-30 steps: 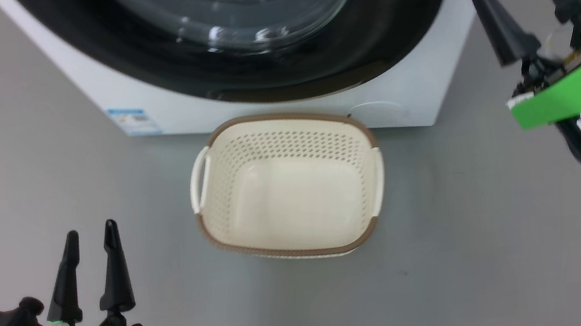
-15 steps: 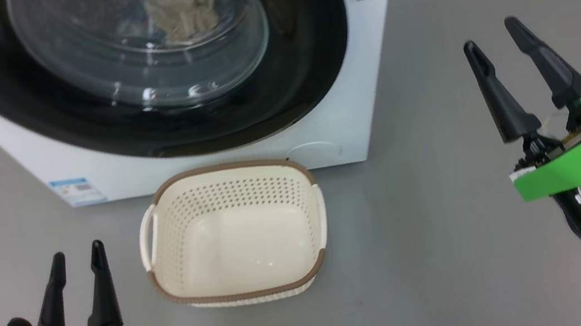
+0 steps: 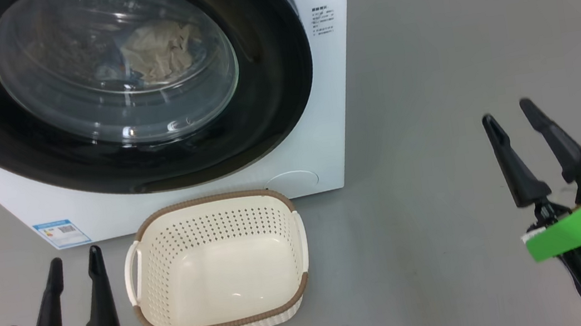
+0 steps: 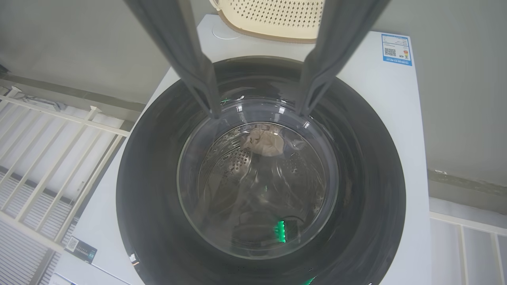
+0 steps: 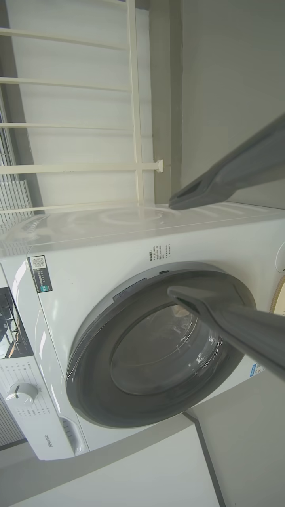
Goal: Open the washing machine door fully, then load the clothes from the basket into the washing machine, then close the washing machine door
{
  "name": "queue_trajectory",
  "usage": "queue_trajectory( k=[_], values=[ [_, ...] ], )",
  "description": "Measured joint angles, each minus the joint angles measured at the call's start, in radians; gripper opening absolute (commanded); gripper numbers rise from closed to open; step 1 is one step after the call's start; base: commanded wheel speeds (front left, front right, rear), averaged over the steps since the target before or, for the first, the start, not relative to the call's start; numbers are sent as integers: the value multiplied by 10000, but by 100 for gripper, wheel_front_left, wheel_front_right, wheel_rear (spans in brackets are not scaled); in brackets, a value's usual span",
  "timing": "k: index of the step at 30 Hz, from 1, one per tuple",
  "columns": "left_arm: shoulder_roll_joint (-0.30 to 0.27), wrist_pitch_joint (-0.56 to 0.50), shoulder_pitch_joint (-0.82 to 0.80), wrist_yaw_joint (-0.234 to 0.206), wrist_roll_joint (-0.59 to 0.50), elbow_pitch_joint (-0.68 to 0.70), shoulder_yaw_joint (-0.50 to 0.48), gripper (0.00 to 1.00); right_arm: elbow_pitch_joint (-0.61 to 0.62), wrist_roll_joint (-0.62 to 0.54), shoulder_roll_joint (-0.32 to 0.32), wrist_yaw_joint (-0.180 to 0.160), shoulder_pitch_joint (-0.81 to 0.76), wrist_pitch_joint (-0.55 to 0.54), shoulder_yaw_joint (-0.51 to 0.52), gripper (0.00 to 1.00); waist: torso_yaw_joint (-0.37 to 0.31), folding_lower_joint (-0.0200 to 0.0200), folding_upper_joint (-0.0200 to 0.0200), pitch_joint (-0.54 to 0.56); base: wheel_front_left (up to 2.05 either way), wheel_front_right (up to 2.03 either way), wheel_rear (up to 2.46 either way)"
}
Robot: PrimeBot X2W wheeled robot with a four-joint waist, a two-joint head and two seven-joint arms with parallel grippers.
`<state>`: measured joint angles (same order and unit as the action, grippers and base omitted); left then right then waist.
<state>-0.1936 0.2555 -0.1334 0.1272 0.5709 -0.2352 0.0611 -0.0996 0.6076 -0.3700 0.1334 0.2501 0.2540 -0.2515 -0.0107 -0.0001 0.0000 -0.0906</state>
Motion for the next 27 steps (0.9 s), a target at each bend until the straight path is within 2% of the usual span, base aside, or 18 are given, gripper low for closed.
queue_trajectory(
  k=[11,27],
  values=[
    [-115,-2,290,0,79,148,58,100,-414,-15,267,0,-780,0,518,100,-116,1,0,273,0,0,0],
    [-130,-2,331,0,79,157,178,100,-635,-90,439,0,-801,0,610,100,20,1,0,287,0,0,0]
  ],
)
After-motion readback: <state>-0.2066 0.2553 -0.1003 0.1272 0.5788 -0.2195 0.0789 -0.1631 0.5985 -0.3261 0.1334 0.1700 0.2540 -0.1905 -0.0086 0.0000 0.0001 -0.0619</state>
